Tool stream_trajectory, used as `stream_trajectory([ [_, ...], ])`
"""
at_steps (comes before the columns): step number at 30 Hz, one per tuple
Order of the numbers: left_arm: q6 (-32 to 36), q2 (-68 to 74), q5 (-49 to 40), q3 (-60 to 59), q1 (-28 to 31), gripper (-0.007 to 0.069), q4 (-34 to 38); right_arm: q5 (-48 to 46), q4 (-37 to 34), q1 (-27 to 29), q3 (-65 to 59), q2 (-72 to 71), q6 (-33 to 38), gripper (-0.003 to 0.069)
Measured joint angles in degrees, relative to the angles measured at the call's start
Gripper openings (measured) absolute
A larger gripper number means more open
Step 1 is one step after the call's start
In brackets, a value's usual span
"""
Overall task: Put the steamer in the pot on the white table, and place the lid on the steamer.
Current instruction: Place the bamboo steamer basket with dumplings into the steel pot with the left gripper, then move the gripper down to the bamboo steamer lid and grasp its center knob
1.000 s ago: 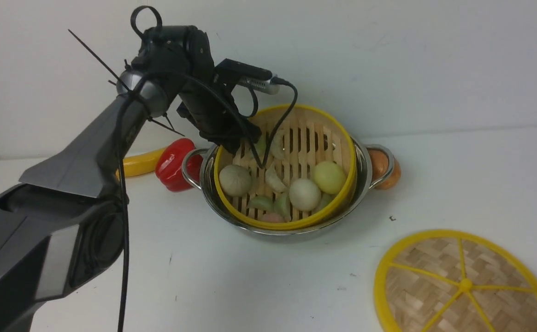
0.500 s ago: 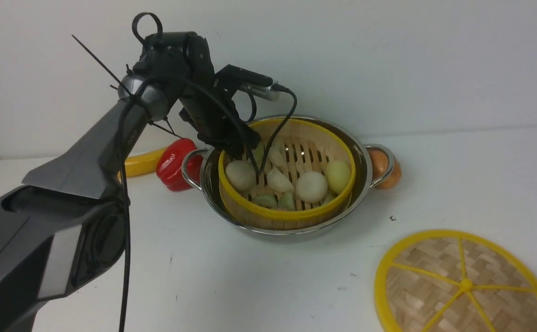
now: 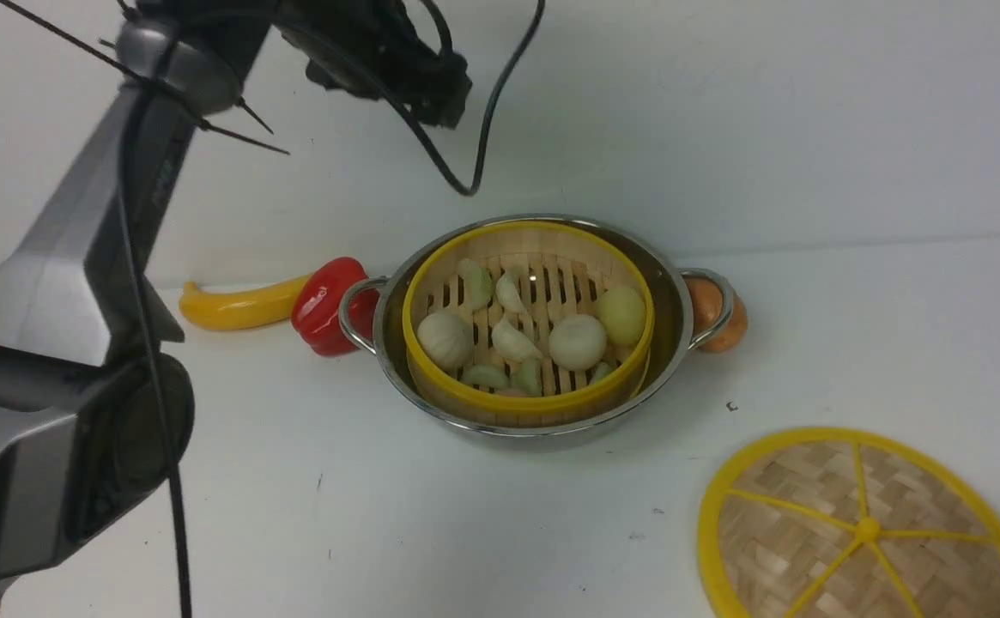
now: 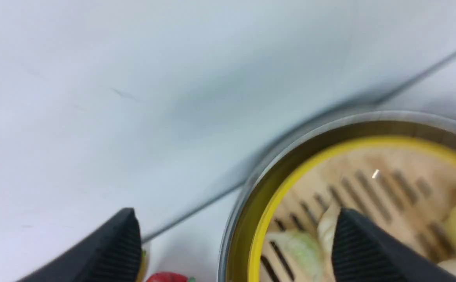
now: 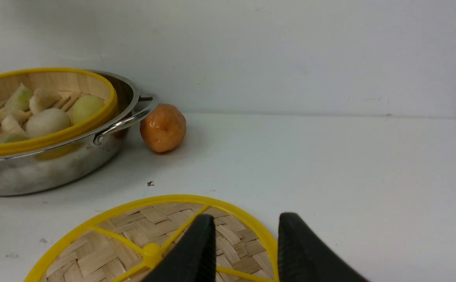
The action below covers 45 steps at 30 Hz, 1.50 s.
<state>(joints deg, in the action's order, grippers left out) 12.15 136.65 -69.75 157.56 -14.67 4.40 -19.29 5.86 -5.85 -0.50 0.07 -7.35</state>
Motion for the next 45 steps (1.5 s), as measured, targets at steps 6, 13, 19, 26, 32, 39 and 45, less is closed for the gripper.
stream_trajectory([
  [6,-7.3,-2.9,-0.1,-0.1,0.0,0.0463,0.1,0.0,0.0,0.0,0.0,0.0,0.0,0.0244],
  [13,-11.0,-6.9,-0.1,-0.2,0.0,0.0271,-0.3,0.0,0.0,0.0,0.0,0.0,0.0,0.0244],
  [19,-11.7,-13.2,-0.1,-0.2,0.0,0.0062,0.4,0.0,0.0,0.0,0.0,0.0,0.0,0.0244],
  [26,-11.8,-15.6,-0.1,-0.1,0.0,-0.0022,4.0,0.0,0.0,0.0,0.0,0.0,0.0,0.0244],
  [32,-11.7,-15.1,-0.1,-0.1,-0.1,-0.002,4.1,0.0,0.0,0.0,0.0,0.0,0.0,0.0244],
  [39,-11.2,-16.8,-0.1,-5.2,-0.1,-0.0006,3.0,0.0,0.0,0.0,0.0,0.0,0.0,0.0244],
  [45,-11.1,-33.4,4.0,-32.7,-0.1,-0.0001,0.3,0.0,0.0,0.0,0.0,0.0,0.0,0.0244],
])
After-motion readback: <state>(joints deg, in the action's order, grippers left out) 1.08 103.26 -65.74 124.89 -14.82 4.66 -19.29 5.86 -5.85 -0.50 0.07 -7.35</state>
